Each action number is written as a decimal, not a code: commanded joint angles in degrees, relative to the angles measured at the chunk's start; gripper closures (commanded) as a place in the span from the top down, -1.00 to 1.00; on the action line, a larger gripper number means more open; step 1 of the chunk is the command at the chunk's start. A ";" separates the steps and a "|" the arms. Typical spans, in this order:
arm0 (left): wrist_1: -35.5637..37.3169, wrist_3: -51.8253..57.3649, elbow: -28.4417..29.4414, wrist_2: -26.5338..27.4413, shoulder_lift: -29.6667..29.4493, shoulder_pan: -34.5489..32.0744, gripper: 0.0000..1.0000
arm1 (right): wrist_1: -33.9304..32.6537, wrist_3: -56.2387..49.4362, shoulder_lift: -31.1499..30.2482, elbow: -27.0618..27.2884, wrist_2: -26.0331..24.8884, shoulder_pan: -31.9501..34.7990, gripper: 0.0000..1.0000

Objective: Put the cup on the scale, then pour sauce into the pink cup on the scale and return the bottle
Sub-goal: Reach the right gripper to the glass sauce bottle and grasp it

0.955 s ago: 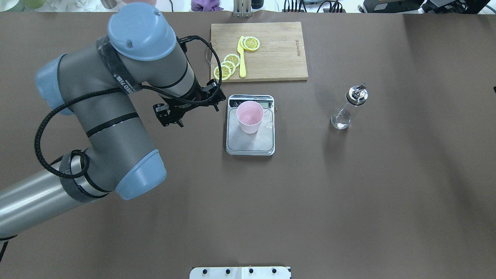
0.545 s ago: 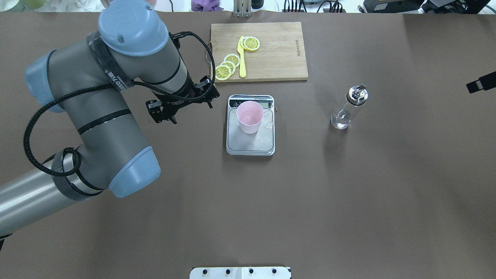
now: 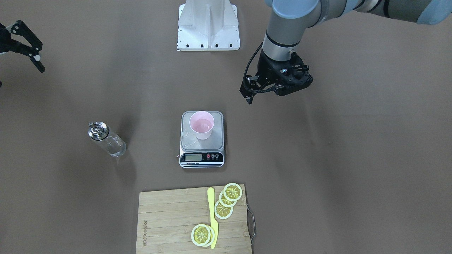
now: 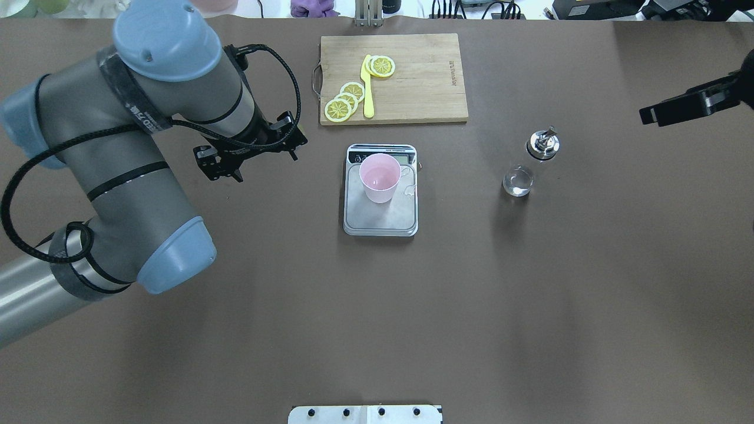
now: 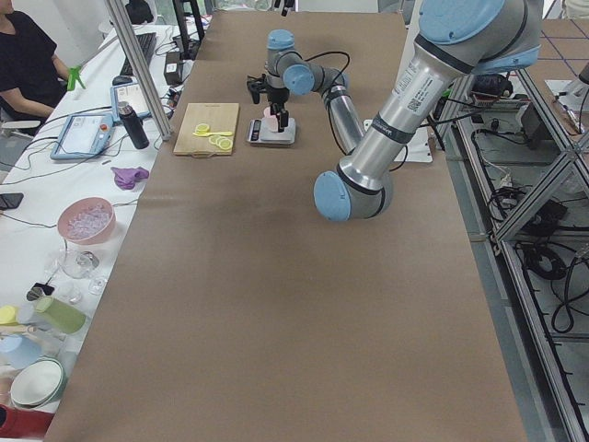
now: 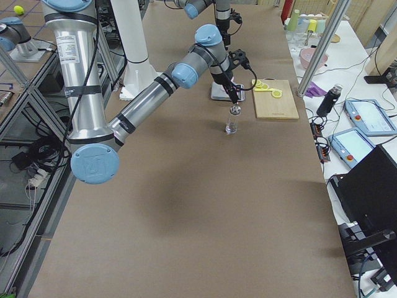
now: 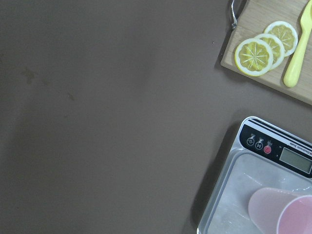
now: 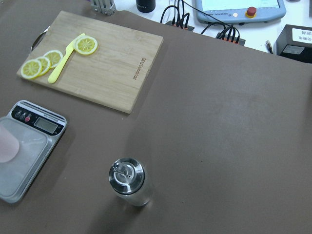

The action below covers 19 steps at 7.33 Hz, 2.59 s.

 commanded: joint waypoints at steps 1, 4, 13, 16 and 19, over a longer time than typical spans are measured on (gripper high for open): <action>-0.10 1.74 -0.97 -0.09 1.71 -0.68 0.97 | 13.23 11.74 -8.26 1.30 -18.72 -13.75 0.98; -0.19 2.10 -0.97 -0.09 1.90 -0.85 0.97 | 13.33 18.42 -7.94 1.92 -27.66 -25.38 0.98; -0.37 2.10 -0.53 0.97 2.25 -0.94 0.97 | 45.23 19.67 -7.15 -22.24 -57.36 -39.39 0.81; -0.37 2.10 -0.44 0.97 2.25 -0.94 0.97 | 45.24 16.69 -2.59 -27.06 -61.41 -39.48 0.96; -0.37 2.18 -0.44 1.23 2.25 -0.94 0.97 | 45.24 14.39 -0.20 -29.36 -61.86 -37.90 0.99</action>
